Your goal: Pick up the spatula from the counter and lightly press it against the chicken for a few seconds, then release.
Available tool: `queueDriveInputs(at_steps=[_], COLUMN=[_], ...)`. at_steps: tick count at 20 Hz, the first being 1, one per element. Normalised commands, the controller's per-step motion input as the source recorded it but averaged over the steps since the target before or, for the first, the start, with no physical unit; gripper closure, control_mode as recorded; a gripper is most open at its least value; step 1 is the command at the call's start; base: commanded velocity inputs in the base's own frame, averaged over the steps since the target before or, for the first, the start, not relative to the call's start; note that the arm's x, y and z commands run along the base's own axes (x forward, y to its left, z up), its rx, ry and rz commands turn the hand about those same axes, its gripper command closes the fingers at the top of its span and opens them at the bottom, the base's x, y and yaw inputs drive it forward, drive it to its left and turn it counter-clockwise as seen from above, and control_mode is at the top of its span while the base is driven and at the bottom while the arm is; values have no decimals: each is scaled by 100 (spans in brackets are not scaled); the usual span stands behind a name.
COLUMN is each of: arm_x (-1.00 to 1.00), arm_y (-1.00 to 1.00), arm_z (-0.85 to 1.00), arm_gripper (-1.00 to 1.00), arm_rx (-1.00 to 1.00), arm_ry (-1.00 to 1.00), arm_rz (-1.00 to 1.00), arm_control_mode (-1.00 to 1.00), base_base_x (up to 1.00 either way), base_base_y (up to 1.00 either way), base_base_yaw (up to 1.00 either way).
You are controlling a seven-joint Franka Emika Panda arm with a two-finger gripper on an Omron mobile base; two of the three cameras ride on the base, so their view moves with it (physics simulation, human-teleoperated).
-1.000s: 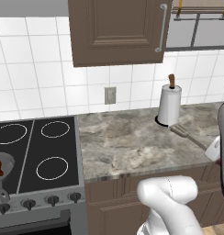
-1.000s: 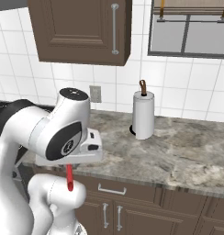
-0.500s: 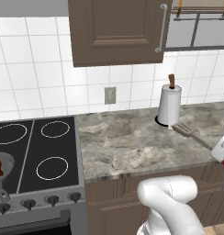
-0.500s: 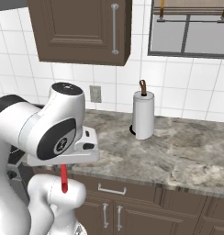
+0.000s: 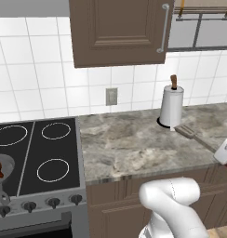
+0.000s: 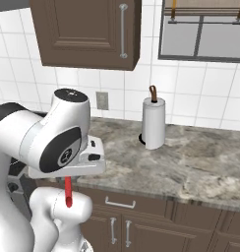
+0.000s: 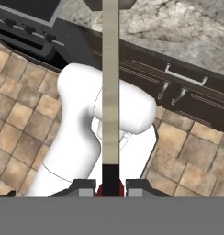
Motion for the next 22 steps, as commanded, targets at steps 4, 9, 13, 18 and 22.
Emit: queueDriveInputs(at_steps=[4,9,13,18,22], arm_x=[0,0,0,0,0], arm_y=[0,0,0,0,0], arm_z=[0,0,0,0,0], arm_gripper=[100,100,100,100,100], arm_rx=[0,0,0,0,0], arm_ry=[0,0,0,0,0], arm_rz=[0,0,0,0,0], arm_control_mode=[100,100,100,100,100], base_base_x=[-22,-30,-29,-38,-42], base_base_y=[21,22,35,52,59], base_base_yaw=[-6,-13,-17,-14,-12])
